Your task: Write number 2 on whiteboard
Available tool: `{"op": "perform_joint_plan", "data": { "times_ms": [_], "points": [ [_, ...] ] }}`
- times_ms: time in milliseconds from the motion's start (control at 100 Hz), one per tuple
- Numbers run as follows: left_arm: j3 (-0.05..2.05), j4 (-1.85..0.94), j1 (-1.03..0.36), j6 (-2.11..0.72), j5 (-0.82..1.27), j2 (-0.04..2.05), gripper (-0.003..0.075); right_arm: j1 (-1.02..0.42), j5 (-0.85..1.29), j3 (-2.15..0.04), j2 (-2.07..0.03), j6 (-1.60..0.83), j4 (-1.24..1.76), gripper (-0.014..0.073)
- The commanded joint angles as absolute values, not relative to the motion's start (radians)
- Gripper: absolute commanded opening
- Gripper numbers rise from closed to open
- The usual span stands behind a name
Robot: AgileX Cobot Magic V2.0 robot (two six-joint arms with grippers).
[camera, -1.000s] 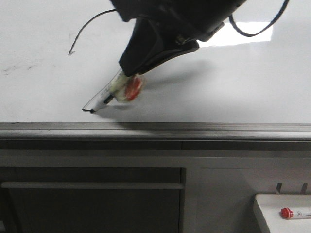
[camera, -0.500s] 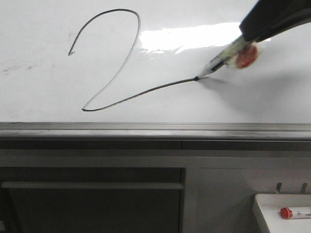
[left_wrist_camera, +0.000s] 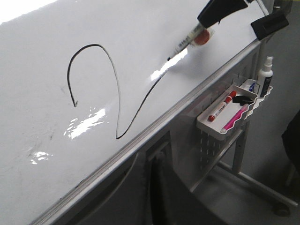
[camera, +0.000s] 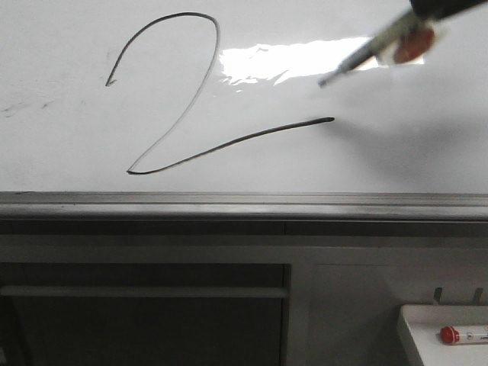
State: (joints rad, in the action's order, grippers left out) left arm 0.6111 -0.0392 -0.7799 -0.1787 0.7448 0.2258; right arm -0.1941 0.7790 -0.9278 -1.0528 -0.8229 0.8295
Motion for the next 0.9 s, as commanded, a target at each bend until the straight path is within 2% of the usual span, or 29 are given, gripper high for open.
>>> {"op": "perform_joint_plan", "data": {
  "times_ms": [0,80,150,200,300,380,600,740,890],
  "points": [
    [0.634,-0.098,-0.787,-0.173,0.616,0.240,-0.0020,-0.234,0.843,-1.020,-0.966,-0.899,1.045,-0.0071],
    [0.646,-0.147,-0.787,-0.189,0.556,0.251,-0.0015,-0.277,0.846,-1.069,-0.925,-0.938,1.103,-0.0071],
    [0.678,-0.164,-0.787,-0.226,0.542,0.282,0.0032,-0.300,0.840,-1.098,-0.915,-0.940,1.103,-0.0071],
    [0.716,-0.174,-0.787,-0.260,0.542,0.316,0.0102,-0.308,0.850,-1.107,-0.915,-0.940,1.103,-0.0071],
    [0.802,-0.255,-0.787,-0.364,0.563,0.421,0.0328,-0.329,0.878,-1.111,-0.925,-0.943,1.089,-0.0071],
    [0.880,-0.356,-0.787,-0.448,0.612,0.515,0.0434,-0.353,0.900,-1.111,-0.944,-0.957,1.084,-0.0070],
    [1.100,-0.496,-0.787,-0.607,0.861,0.761,0.0417,-0.498,0.883,-1.111,-0.988,-0.996,1.057,-0.0064],
    [1.184,-0.512,-0.787,-0.625,0.945,0.851,0.0417,-0.634,0.851,-1.111,-1.013,-0.996,0.925,-0.0062],
    [1.223,-0.527,-0.787,-0.627,1.038,0.913,0.0417,-0.745,0.807,-1.111,-1.031,-0.998,0.912,-0.0062]
  ]
}}
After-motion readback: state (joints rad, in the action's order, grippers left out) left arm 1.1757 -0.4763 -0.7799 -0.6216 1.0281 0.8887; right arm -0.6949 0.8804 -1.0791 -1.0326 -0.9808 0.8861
